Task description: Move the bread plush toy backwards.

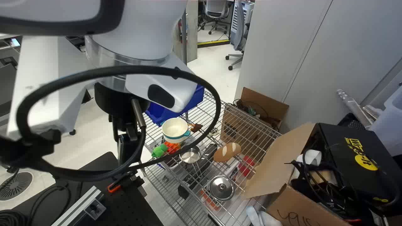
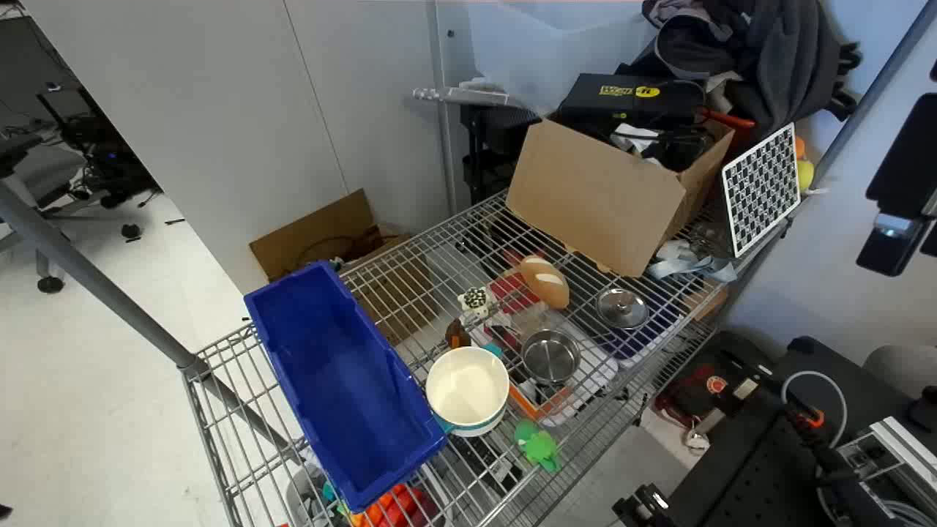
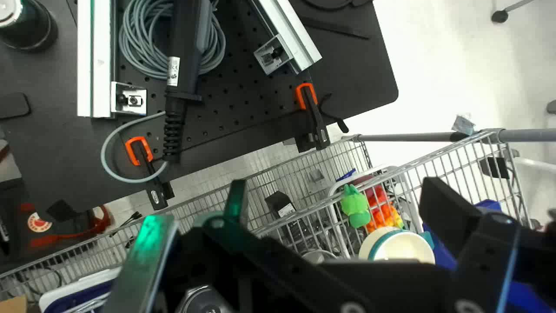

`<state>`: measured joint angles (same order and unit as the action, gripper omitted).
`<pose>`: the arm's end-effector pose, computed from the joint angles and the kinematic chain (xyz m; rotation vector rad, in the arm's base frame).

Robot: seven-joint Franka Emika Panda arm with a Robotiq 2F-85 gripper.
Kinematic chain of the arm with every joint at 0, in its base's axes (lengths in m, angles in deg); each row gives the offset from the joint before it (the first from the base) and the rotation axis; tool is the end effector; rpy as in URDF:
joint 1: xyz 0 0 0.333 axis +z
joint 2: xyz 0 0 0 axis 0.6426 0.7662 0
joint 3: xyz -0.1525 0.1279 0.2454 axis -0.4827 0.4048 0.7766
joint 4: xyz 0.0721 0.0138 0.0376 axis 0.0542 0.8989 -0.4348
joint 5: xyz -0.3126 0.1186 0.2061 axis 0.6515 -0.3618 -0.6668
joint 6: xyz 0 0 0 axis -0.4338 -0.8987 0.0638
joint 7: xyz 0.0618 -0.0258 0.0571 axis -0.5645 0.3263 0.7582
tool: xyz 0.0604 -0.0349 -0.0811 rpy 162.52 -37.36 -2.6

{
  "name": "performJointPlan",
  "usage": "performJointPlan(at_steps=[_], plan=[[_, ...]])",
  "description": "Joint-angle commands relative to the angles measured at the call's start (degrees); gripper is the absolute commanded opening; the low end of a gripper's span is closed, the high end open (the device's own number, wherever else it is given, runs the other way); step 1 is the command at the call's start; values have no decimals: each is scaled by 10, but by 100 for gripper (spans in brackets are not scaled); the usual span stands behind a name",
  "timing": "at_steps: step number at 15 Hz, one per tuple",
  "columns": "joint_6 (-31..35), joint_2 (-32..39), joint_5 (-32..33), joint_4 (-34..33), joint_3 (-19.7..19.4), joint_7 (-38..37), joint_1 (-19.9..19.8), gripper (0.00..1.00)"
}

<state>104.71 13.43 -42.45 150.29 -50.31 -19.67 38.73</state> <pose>0.3792 -0.0351 0.4553 -2.8401 0.3426 0.3889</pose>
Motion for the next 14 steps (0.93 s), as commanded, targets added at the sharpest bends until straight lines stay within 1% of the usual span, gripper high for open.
performJointPlan(at_steps=[1,9,11,13,14], plan=[[-2,1,-4,-1,11,4,-12,100],[-2,1,-4,-1,11,4,-12,100],[23,32,-15,-14,15,-7,-10,100],[77,60,-34,-21,17,1,-4,100],[121,78,-49,-25,18,5,-1,100]])
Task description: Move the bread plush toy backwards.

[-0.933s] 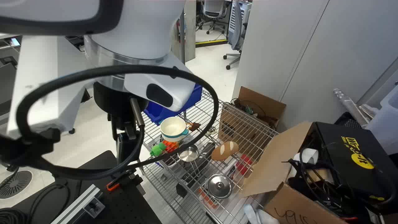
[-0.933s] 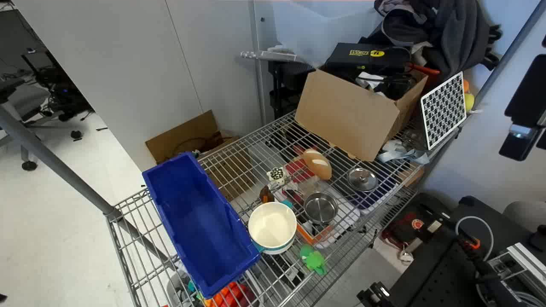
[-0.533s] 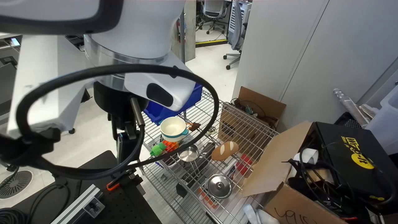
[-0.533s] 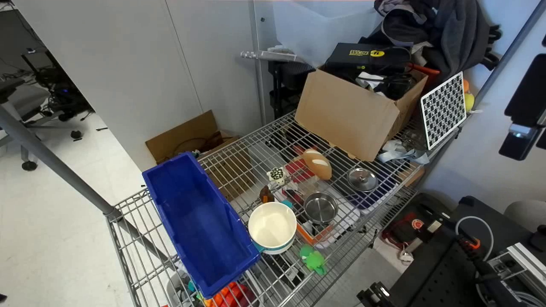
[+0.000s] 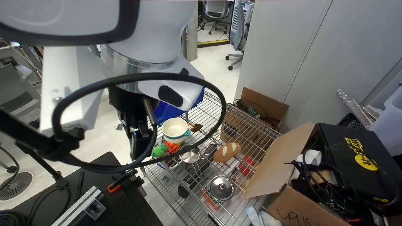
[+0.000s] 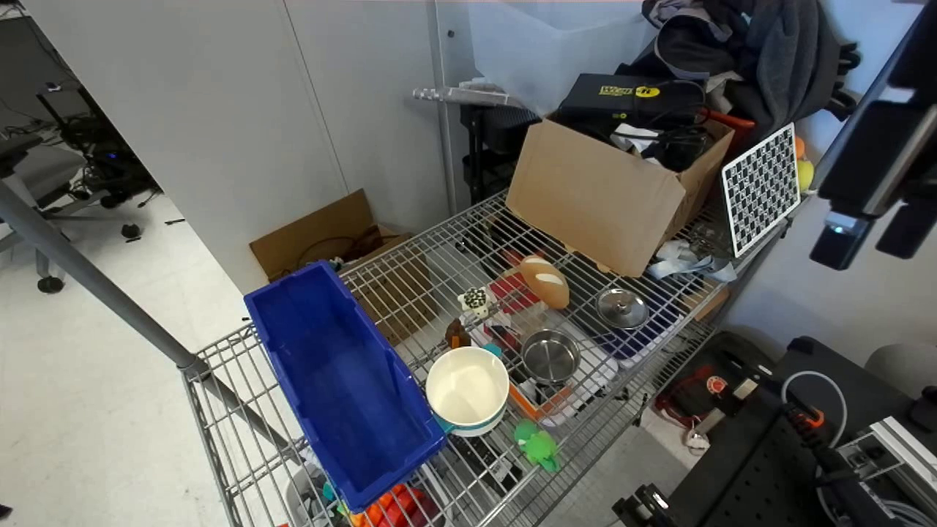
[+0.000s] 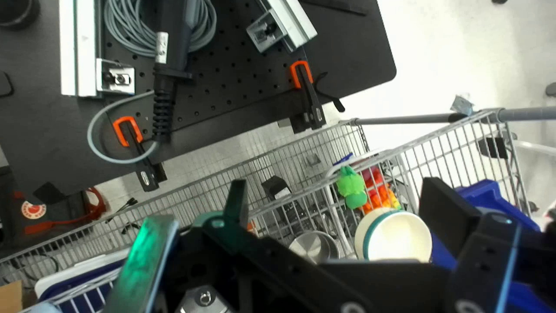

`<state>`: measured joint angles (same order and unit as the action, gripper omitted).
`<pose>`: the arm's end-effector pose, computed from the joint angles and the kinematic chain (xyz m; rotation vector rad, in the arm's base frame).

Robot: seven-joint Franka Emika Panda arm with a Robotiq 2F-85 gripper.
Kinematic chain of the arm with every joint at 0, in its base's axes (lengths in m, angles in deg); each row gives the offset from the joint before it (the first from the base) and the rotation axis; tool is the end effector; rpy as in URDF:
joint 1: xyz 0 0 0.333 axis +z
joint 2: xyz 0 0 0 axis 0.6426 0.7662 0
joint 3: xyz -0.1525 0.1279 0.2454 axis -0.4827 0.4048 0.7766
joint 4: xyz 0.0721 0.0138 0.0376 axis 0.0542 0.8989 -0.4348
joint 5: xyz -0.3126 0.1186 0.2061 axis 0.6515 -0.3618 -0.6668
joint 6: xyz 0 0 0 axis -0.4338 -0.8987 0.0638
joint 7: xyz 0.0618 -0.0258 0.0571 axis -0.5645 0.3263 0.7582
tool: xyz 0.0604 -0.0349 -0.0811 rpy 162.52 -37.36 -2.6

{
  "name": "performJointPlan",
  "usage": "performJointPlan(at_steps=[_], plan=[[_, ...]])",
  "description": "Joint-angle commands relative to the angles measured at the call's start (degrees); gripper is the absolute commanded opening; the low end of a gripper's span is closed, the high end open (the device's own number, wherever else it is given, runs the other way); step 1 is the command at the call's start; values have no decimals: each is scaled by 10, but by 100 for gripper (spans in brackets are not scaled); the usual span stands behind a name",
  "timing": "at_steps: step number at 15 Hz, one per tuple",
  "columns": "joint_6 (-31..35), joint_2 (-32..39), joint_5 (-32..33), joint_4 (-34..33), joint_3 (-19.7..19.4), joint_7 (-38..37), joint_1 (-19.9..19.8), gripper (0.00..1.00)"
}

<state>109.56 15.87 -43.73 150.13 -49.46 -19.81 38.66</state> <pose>0.3959 -0.0313 0.4453 -2.8411 0.3625 0.3249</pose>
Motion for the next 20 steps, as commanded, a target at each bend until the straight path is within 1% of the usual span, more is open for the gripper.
performJointPlan(at_steps=[1,3,5,7,10,13,15,20], plan=[[111,74,-44,-30,12,12,3,100],[179,132,-62,-57,15,20,9,100],[223,197,-93,-94,14,32,14,100],[249,269,-126,-142,17,36,14,100],[282,378,-144,-225,31,36,5,100],[313,486,-119,-308,39,5,1,100],[332,546,-124,-352,51,14,-6,100],[402,671,-37,-432,33,-17,11,100]])
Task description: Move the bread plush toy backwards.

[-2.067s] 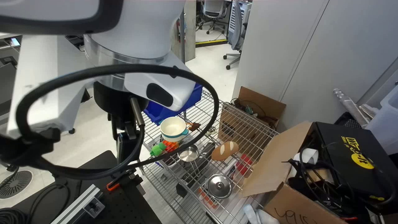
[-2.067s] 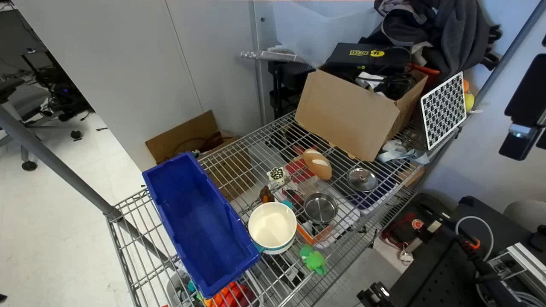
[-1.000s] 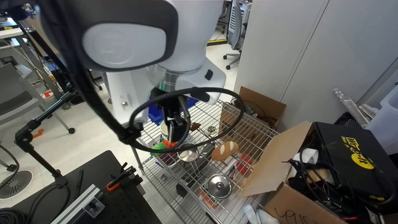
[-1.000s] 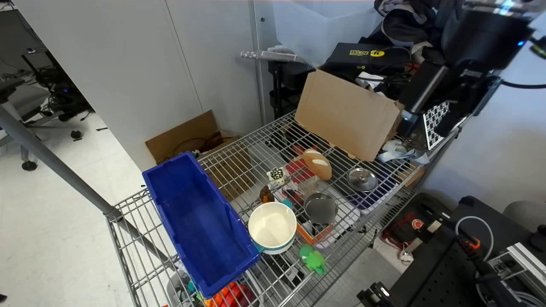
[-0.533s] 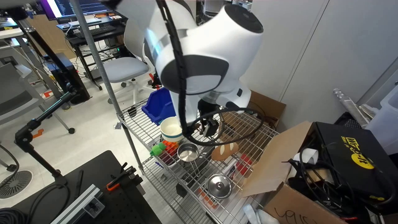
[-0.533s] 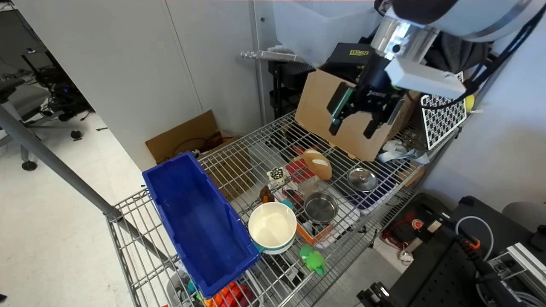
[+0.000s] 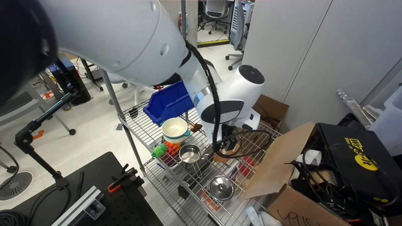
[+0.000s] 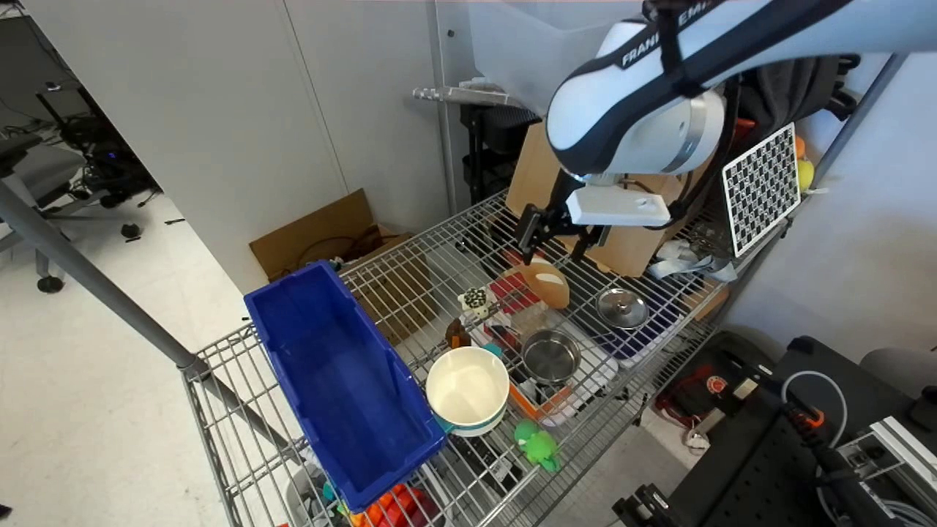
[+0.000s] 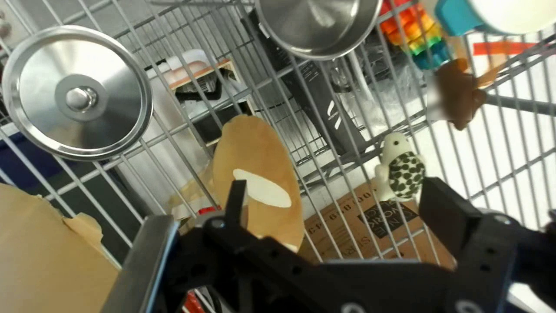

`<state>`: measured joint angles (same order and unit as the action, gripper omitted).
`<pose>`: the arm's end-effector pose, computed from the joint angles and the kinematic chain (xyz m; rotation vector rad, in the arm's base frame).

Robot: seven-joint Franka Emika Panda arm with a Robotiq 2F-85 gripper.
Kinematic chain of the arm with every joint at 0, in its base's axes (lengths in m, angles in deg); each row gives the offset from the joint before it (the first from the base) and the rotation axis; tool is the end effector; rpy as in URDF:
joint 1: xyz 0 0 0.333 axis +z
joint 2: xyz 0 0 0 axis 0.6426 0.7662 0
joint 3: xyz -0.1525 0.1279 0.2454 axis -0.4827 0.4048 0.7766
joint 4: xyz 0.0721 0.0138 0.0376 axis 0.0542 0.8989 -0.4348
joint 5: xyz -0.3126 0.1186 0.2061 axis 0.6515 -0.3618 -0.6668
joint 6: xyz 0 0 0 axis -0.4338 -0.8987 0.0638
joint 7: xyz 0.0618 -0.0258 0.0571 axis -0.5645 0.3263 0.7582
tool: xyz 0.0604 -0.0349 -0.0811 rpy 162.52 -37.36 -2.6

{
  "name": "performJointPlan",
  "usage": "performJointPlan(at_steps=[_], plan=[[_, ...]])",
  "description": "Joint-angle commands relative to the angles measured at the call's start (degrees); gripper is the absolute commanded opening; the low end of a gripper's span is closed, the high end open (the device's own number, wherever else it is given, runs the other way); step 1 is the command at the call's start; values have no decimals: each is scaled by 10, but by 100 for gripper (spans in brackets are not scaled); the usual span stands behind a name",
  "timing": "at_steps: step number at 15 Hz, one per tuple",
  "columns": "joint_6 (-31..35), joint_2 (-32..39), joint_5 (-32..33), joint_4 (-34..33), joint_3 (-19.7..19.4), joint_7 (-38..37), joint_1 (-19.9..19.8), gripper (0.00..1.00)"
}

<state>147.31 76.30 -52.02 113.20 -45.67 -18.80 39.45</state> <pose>0.6624 -0.0270 0.1960 -2.8711 0.5375 -0.0320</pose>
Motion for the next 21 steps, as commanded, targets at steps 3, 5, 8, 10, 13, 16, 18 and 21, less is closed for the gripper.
performJointPlan(at_steps=[3,5,8,10,13,16,18,21], plan=[[34,123,93,-109,-20,-63,11,100],[29,149,110,-134,-23,-79,14,99],[23,173,124,-162,-23,-94,18,69],[18,183,129,-176,-23,-103,19,53],[4,192,126,-203,-24,-117,17,29],[-8,197,116,-239,-14,-124,8,8],[-22,210,107,-286,-8,-136,4,1],[-47,252,107,-378,-12,-174,8,1]])
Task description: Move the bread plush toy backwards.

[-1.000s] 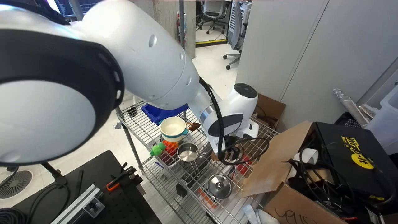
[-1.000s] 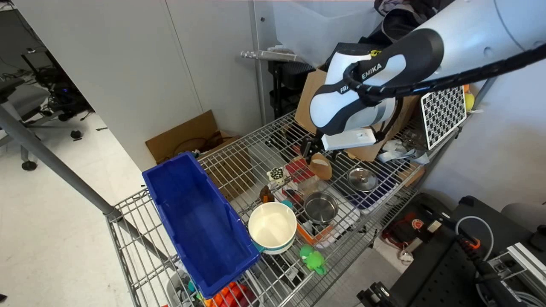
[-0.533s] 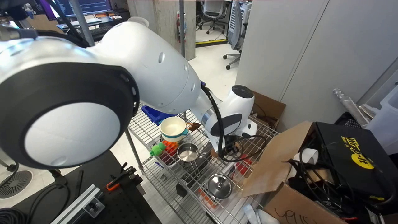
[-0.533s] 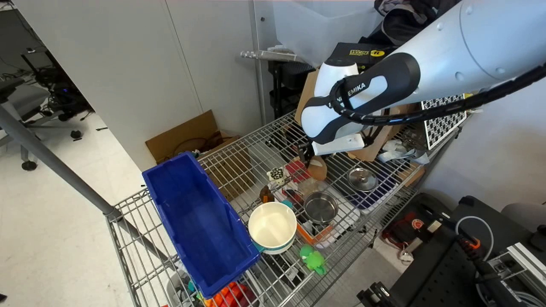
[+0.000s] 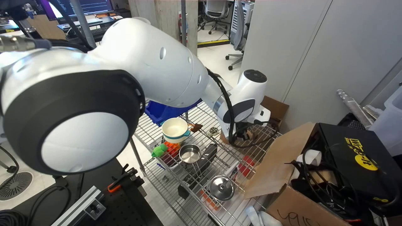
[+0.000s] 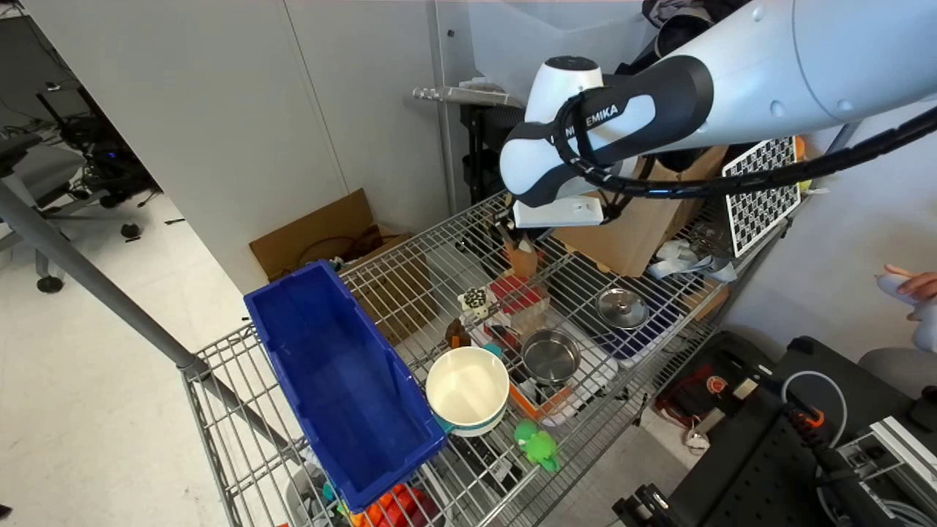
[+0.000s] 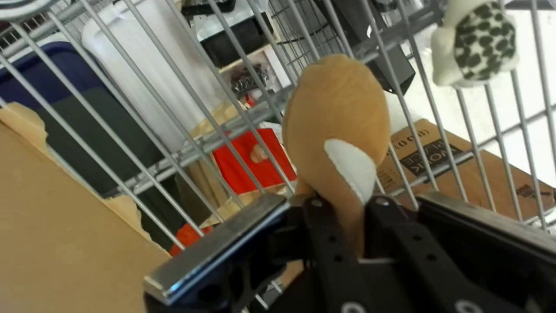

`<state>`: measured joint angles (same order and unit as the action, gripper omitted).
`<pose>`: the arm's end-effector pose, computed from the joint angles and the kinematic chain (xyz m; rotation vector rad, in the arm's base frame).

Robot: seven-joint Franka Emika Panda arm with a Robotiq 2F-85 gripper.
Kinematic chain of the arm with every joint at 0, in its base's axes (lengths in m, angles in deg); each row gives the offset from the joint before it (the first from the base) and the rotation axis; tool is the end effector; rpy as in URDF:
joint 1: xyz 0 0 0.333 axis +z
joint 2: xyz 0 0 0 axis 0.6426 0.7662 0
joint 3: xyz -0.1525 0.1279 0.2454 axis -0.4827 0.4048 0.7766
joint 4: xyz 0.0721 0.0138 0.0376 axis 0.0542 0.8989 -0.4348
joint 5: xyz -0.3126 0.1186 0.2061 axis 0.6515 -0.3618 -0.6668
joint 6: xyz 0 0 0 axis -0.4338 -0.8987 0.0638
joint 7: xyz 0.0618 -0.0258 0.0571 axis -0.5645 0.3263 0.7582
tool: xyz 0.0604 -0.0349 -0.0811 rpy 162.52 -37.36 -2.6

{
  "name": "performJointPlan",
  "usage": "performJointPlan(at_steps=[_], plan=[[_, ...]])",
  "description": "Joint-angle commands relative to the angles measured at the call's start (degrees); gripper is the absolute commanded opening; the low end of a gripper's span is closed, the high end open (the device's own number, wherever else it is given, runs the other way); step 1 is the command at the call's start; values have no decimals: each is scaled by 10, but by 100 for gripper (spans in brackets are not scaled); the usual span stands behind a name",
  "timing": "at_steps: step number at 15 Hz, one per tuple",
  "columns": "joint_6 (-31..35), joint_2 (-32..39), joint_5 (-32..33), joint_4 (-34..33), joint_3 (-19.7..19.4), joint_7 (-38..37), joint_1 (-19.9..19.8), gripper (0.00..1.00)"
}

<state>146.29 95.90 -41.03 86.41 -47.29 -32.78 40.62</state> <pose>0.7528 -0.0268 0.1505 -2.9714 0.6684 -0.1841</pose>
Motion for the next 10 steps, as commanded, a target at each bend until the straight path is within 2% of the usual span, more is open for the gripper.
performJointPlan(at_steps=[1,10], plan=[[-41,70,-3,-136,2,-49,-3,3],[-73,229,-1,-357,-24,-184,-8,3]])
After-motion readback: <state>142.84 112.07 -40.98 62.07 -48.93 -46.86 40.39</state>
